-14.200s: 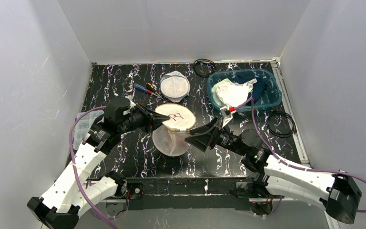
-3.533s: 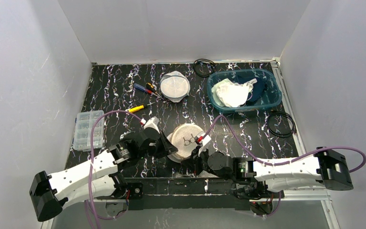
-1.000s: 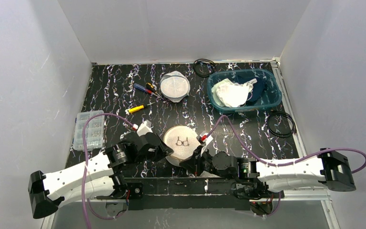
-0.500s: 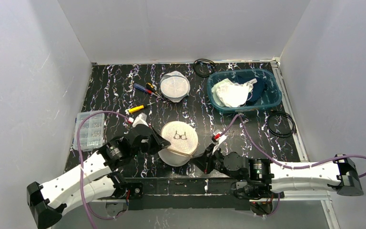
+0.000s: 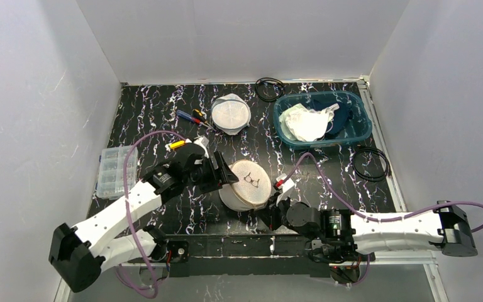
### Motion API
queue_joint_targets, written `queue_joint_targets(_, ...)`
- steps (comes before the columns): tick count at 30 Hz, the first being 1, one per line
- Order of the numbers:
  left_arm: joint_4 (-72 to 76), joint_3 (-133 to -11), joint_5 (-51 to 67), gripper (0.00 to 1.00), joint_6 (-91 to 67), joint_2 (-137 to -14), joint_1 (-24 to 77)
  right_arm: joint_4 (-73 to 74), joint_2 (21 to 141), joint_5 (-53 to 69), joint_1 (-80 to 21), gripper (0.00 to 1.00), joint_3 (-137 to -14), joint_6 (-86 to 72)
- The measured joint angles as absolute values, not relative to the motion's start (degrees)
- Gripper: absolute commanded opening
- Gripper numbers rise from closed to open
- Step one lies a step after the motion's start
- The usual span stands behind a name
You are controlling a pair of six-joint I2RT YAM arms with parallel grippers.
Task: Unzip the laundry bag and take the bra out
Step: Unzip the laundry bag at the center of the board.
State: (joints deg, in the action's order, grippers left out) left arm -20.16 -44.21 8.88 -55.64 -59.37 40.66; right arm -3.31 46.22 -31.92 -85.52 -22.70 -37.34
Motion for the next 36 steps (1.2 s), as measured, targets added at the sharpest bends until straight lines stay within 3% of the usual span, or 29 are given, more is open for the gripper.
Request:
queue_joint_targets(11, -28.62, -38.33, 10.33, 0.76, -62.15, -35.62, 42.06, -8.71, 54.87, -26.52, -85.54, 0.01, -29.5, -37.28)
queue_joint_targets(18, -28.82, -38.41, 9.52, 0.72, -64.25, -40.95, 45.34, -10.79, 60.01, -24.23, -85.54, 0.01, -32.8, -37.12)
queue_joint_targets(25, -26.96, -39.05, 6.76, 0.47, -64.75, -49.19, 46.26, -10.92, 60.12, -23.62, -85.54, 0.01, -33.65, -37.19)
queue_joint_targets(33, -26.3, -40.01, 3.31, 0.01, -66.24, -49.45, 46.26, -10.31, 59.02, -23.66, -85.52, 0.01, -33.78, -37.32)
queue_joint_targets(36, -26.06, -40.77, 3.18, 0.0, -66.41, -49.43, 46.33, -9.58, 58.15, -23.81, -85.54, 0.01, -33.78, -37.32)
